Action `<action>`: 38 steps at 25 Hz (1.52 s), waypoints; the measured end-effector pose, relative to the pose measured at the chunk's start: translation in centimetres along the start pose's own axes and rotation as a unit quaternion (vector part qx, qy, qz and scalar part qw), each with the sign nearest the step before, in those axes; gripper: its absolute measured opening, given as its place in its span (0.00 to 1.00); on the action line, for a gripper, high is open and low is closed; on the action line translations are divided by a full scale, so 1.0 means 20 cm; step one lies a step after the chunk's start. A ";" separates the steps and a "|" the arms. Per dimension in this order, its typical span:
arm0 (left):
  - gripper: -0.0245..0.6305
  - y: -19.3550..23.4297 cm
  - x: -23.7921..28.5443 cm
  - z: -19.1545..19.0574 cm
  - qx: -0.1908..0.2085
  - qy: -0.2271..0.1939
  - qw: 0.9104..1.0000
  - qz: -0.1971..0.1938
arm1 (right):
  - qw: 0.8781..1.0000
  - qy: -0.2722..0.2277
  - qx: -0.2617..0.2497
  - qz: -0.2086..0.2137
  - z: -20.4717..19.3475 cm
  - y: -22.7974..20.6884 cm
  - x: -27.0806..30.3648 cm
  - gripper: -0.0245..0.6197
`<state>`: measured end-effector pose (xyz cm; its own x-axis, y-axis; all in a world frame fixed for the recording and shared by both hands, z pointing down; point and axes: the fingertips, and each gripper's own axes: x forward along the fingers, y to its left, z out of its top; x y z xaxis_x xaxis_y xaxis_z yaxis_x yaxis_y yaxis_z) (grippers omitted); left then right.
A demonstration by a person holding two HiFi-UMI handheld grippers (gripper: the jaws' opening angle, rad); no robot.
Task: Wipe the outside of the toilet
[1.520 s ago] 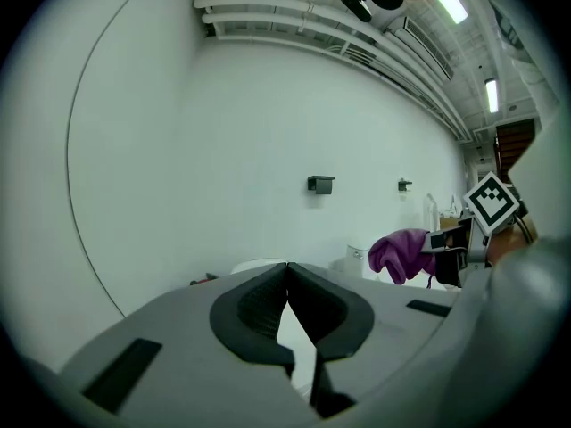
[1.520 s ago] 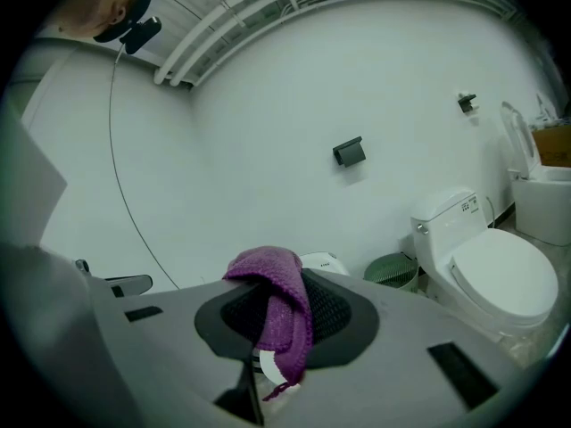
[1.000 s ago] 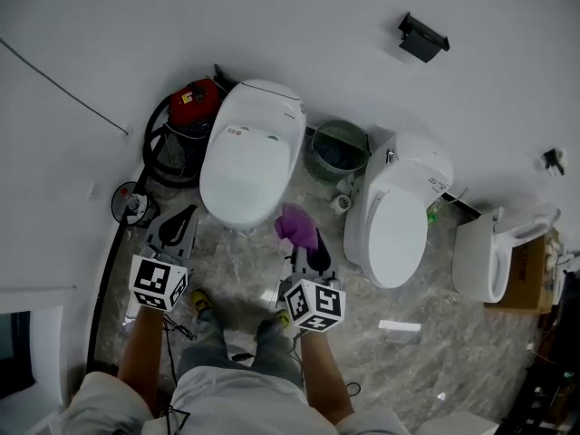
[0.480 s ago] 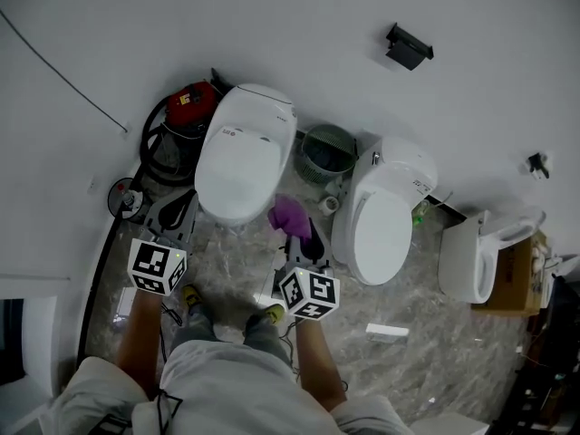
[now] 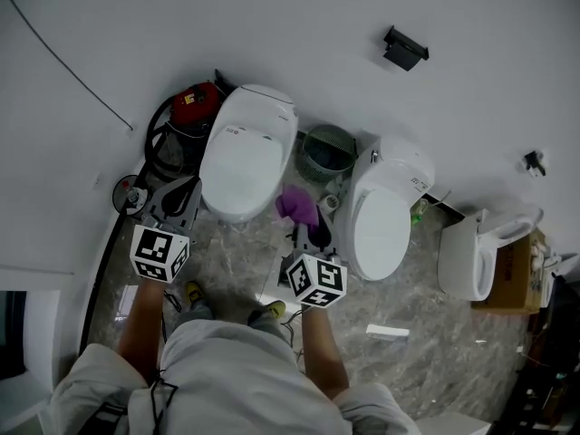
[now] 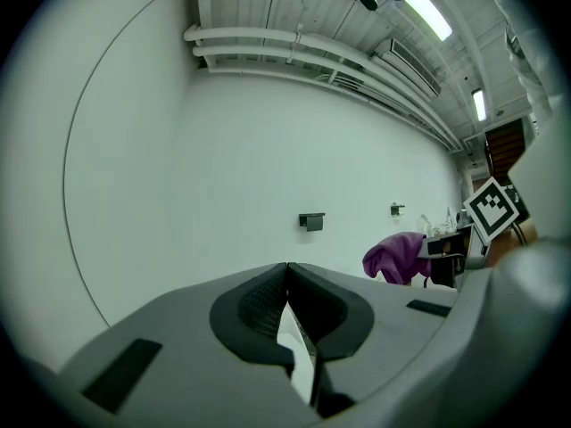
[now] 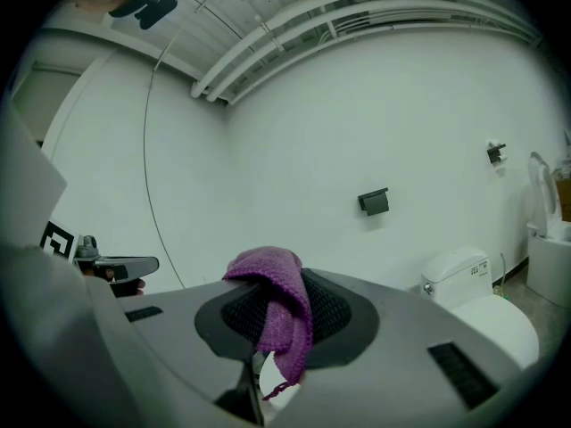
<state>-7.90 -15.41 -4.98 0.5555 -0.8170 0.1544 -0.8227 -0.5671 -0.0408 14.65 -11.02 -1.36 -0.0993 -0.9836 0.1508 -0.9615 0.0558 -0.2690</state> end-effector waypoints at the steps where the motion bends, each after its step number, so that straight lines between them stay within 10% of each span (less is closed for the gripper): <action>1: 0.06 0.00 0.00 0.01 0.001 0.000 1.000 -0.001 | 1.000 -0.001 0.000 0.000 0.01 0.00 0.00 0.17; 38: 0.06 0.05 -0.09 0.17 0.022 -0.036 0.999 0.017 | 0.998 -0.051 -0.033 0.002 0.22 0.03 -0.07 0.17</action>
<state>-9.27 -14.95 -8.73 0.5356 -0.8406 0.0810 -0.8362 -0.5413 -0.0883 15.41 -10.38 -5.86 -0.0798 -0.9955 0.0510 -0.9762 0.0677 -0.2062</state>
